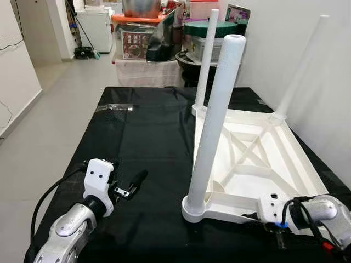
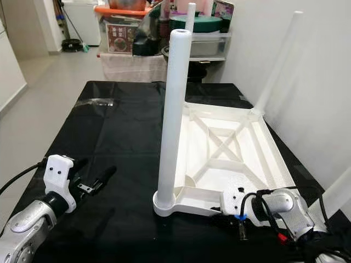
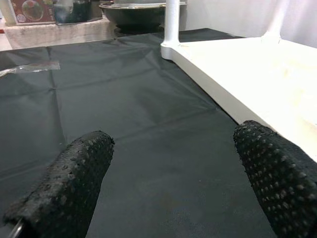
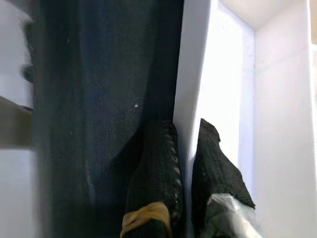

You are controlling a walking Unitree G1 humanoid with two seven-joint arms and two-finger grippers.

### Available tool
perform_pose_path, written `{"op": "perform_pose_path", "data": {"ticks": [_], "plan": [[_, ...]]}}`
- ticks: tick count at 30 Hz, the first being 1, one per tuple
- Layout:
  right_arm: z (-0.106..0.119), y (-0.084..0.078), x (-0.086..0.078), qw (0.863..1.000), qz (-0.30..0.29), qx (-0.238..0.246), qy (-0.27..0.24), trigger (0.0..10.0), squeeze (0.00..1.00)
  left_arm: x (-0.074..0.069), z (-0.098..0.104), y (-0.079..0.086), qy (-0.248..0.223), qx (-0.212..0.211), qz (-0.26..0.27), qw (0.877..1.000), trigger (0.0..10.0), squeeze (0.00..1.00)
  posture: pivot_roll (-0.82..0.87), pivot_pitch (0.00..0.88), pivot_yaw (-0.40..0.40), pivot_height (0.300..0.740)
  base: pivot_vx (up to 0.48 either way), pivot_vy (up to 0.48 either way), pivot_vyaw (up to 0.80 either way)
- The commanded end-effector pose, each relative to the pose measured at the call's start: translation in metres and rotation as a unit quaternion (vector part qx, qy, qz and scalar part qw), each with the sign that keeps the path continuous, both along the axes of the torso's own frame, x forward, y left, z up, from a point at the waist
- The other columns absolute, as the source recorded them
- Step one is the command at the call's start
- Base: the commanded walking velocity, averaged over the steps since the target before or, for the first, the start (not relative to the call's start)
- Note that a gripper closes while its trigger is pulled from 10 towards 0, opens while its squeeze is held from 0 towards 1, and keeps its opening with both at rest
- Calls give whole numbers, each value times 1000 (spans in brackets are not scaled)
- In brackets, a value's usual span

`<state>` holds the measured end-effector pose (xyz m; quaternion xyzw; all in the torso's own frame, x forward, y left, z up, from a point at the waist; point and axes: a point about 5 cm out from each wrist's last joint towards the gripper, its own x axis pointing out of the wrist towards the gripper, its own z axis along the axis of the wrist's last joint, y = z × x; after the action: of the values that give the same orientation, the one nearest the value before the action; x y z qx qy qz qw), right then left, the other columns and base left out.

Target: Building children table

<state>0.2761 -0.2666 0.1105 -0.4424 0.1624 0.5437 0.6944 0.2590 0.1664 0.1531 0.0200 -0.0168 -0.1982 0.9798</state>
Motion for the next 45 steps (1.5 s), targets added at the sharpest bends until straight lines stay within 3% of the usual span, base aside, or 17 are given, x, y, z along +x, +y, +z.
{"op": "perform_pose_path", "data": {"ticks": [1,4,7,8,13,14,18,22,26,29,30,38,39,41,45], "plan": [[-11,7,-6,998,48,-34,-17,0,0,0,-4,-2,8,8,-6,1000,10000,0,51,0,-18,740,0,0,0],[-6,23,-4,993,100,-35,-61,0,0,2,-3,-3,6,10,-11,1000,10000,0,49,0,-10,740,0,0,0],[-5,28,-4,990,116,-31,-69,0,0,3,-3,-2,6,10,-11,1000,10000,0,48,0,-10,740,0,0,0],[1,46,-2,984,158,-12,-85,0,0,3,-3,-1,6,12,-11,1000,10000,0,51,0,-13,740,0,0,0],[7,66,-3,973,206,12,-100,0,0,4,-3,-1,5,13,-10,1000,10000,0,54,0,-15,740,0,0,0],[3,73,-10,966,240,13,-97,0,0,3,-3,-1,5,13,-9,1000,10000,0,56,0,-21,740,0,0,0],[-2,81,-17,958,268,19,-96,0,0,2,-5,0,8,14,-8,1000,10000,0,53,0,-22,740,0,0,0],[2,103,-15,946,297,39,-125,0,0,2,-6,-2,10,12,-9,1000,10000,0,50,0,-20,740,0,0,0],[6,128,-4,941,302,52,-143,0,0,5,-4,-5,7,10,-14,1000,10000,0,56,0,-22,740,0,0,0],[7,135,-2,941,299,58,-145,0,0,5,-3,-4,6,10,-13,1000,10000,0,60,0,-25,740,0,0,0],[10,148,6,947,270,82,-152,0,0,5,-3,-2,5,13,-9,1000,10000,0,69,0,-32,740,0,0,0],[13,165,16,961,207,108,-150,0,0,2,-4,1,7,14,-1,1000,10000,0,76,0,-39,740,0,0,0],[13,166,16,964,194,110,-143,9529,0,2,-5,1,7,14,-1,1000,10000,0,76,0,-39,740,0,0,0],[12,165,20,972,167,112,-123,10000,0,2,-5,0,7,13,0,1000,10000,0,76,0,-39,740,0,0,0],[18,156,32,981,112,112,-115,10000,0,3,-4,-2,4,11,-2,1000,10000,0,62,0,-40,740,0,0,0]]}}
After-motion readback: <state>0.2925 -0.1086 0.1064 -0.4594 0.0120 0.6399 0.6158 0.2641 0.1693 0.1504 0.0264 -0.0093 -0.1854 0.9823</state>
